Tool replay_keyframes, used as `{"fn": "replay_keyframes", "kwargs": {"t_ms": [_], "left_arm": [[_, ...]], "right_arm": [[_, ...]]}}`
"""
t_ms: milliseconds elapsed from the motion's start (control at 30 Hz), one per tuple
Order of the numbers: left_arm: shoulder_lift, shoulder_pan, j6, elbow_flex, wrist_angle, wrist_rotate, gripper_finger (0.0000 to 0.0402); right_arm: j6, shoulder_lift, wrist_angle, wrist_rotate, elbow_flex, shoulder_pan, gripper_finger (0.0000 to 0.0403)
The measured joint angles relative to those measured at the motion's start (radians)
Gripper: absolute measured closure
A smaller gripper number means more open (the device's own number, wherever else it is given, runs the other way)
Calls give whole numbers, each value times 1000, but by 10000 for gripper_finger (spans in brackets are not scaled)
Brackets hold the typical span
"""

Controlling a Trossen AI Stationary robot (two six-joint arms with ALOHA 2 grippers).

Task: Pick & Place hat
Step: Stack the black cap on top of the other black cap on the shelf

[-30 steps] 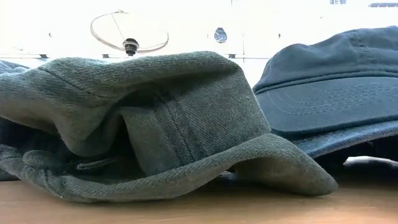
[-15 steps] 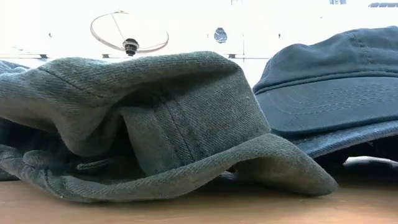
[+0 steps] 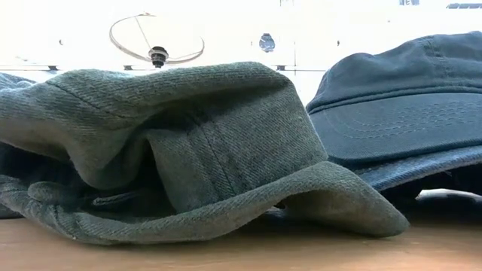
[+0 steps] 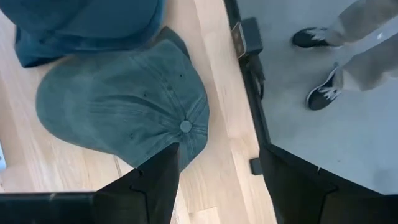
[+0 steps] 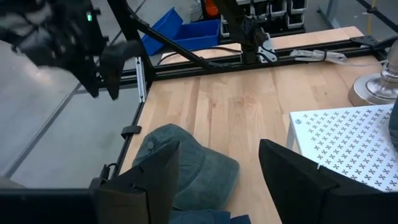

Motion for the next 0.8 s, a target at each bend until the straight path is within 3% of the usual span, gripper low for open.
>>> {"fn": "replay_keyframes", "kwargs": {"t_ms": [500,800], "left_arm": [[154,40,-4,0,-2,23,176],[241,-6,-46,0,-53,14,176]], "right_arm": [[-3,0,-79,-3,0,0,190],[-7,0,-167,-3,0,0,190]]}}
